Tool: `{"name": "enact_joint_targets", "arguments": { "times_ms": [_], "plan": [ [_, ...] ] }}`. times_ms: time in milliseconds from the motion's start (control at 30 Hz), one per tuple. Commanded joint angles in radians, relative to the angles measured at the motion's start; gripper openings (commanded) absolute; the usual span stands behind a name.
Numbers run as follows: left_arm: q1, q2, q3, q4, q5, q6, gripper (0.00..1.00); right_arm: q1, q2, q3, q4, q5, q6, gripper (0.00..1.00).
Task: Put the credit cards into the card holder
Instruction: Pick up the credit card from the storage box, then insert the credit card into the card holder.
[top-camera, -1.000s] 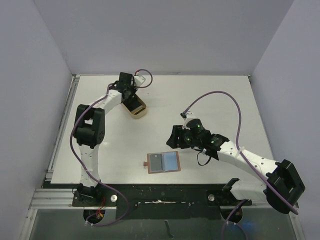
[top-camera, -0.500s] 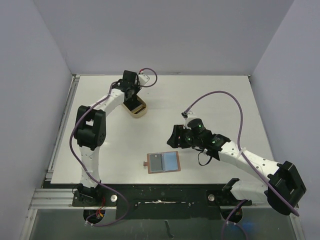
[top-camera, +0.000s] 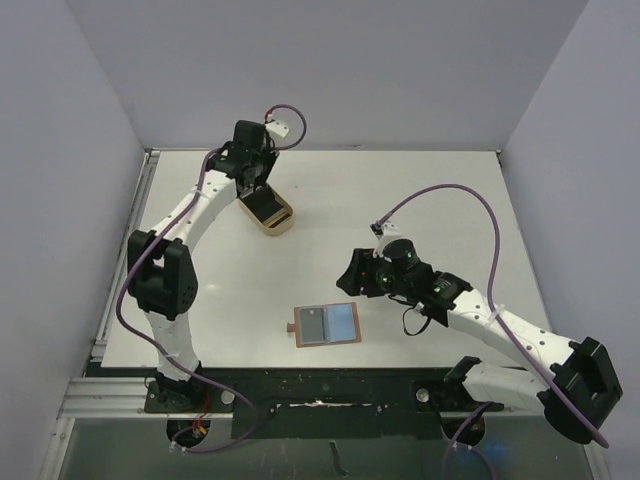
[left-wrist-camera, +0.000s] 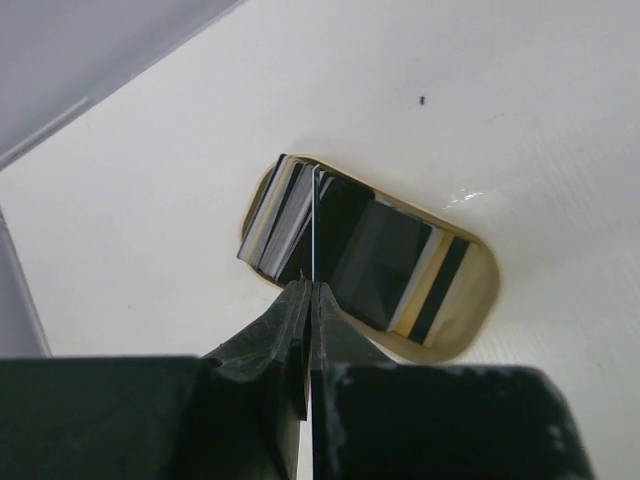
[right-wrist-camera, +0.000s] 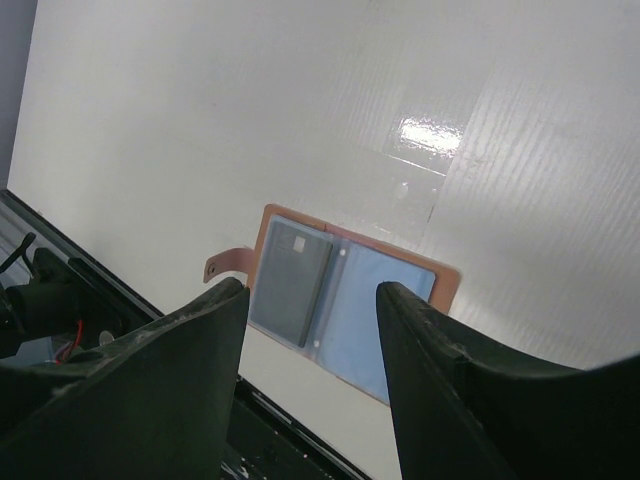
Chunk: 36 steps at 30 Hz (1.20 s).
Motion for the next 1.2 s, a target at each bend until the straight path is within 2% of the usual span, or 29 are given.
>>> {"name": "enact_joint_targets", "arguments": {
  "times_ms": [0, 233, 433, 667, 900, 1167],
  "plan": [
    [0.002, -0.118, 0.013, -0.048, 0.149, -0.176, 0.00, -0.004, -0.042, -0.022, 0.010, 0.038, 0.013, 0.55],
    [0.011, -0.285, -0.172, -0.001, 0.287, -0.424, 0.00, -0.003, -0.036, -0.036, -0.047, 0.087, 0.037, 0.54],
    [0.022, -0.446, -0.436, 0.105, 0.470, -0.646, 0.00, 0.005, -0.019, -0.053, -0.088, 0.114, 0.045, 0.53],
    [0.020, -0.583, -0.673, 0.206, 0.590, -0.808, 0.00, 0.014, 0.035, -0.038, -0.114, 0.128, 0.063, 0.51],
    [-0.002, -0.658, -0.863, 0.319, 0.703, -0.978, 0.00, 0.042, 0.105, -0.032, -0.114, 0.131, 0.095, 0.49],
    [-0.094, -0.683, -1.012, 0.433, 0.711, -1.099, 0.00, 0.057, 0.187, -0.022, -0.122, 0.158, 0.132, 0.46]
  ]
}}
